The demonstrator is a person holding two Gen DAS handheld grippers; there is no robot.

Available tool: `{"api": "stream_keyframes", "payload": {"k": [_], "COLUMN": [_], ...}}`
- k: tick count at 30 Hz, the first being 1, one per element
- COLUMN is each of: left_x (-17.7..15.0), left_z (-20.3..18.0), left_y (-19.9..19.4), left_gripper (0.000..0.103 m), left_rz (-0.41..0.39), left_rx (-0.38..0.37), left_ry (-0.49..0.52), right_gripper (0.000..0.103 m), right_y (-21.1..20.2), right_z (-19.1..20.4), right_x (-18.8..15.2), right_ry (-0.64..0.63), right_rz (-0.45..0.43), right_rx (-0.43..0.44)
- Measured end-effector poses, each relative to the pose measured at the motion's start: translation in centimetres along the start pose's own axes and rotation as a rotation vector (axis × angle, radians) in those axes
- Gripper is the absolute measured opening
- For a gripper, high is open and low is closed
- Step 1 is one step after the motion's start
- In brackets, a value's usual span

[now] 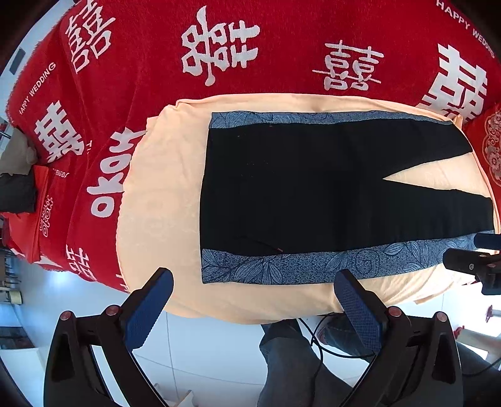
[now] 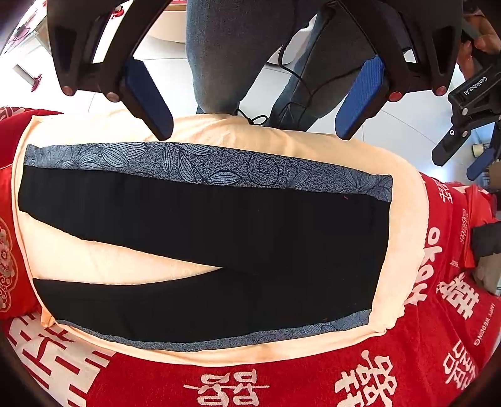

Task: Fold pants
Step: 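Move both grippers toward the black trousers' patterned waistband edge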

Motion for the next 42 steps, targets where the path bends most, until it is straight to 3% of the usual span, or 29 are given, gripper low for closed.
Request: {"api": "stream_keyframes", "payload": {"k": [26, 42], "left_x": [0.1, -2.1], "left_z": [-0.1, -1.9], "left_y": [-1.0, -2.1], "left_gripper": [0.103, 0.103], "left_rz": [-0.013, 0.007], "left_rx": [0.019, 0.032], "left_ry": [-0.029, -0.080], "right_gripper": [0.103, 0.103], "right_y": [-1.4, -2.0], "right_z": [-0.7, -1.9], "right_x": [0.7, -0.6], "right_ry": [-0.018, -0.082], "right_rz": [-0.053, -0.075], "right_rx": [0.007, 0.004]}}
Point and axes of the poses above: each gripper's, at about its wrist camera, not at the fingertips, and y roughly the way its jaws point, z to its left, x to its top, the point moved 8 cm from there along y, roughly the way its jaws point, and after that the axes turned 10 degrees about y, right-handed, at the moved point
